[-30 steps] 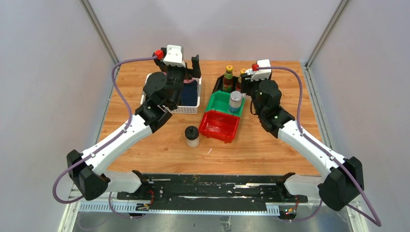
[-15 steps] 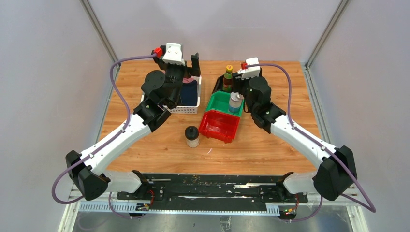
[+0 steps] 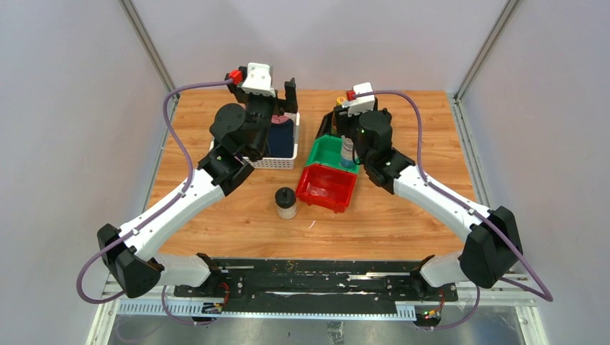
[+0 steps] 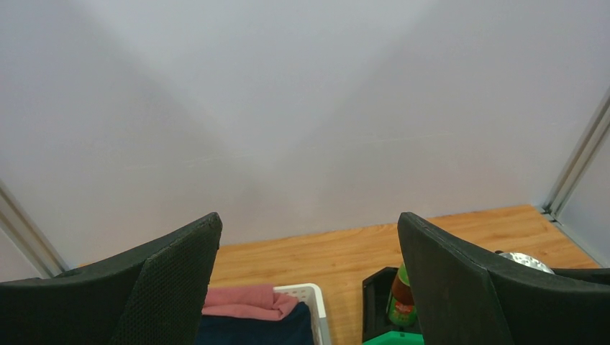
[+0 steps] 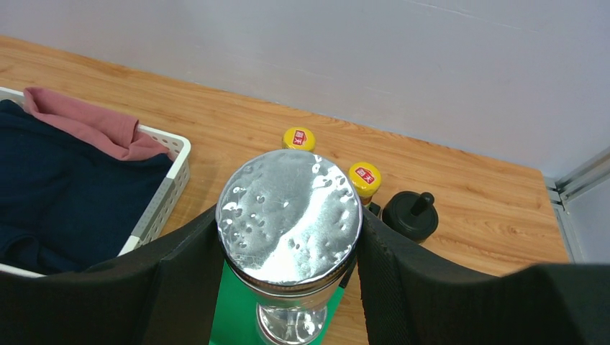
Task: Organize the condiment bottles
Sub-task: Place the bottle in the storage box.
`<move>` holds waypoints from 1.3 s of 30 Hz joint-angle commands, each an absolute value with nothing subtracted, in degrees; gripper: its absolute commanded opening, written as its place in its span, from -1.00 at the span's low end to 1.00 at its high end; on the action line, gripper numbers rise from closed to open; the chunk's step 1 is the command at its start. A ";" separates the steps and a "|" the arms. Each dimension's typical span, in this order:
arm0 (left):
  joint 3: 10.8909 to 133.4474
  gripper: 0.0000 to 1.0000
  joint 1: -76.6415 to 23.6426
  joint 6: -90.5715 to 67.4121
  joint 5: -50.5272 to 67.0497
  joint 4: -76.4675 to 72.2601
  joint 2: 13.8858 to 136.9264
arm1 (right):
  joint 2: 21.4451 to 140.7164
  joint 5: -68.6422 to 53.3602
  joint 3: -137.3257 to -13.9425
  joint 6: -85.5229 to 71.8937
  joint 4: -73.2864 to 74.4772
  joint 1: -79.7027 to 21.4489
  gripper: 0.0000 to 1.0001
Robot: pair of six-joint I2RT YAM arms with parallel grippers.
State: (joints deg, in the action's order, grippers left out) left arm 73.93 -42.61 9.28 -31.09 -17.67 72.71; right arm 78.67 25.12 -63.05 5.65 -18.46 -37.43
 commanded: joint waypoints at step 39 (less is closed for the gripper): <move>77.88 0.99 -43.14 12.19 -31.32 -16.79 72.92 | 89.98 24.00 -73.30 3.47 -26.34 -42.37 -1.00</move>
State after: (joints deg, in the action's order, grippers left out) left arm 76.14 -42.61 11.03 -31.11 -16.86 72.71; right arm 89.69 24.18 -70.08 4.36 -21.19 -41.21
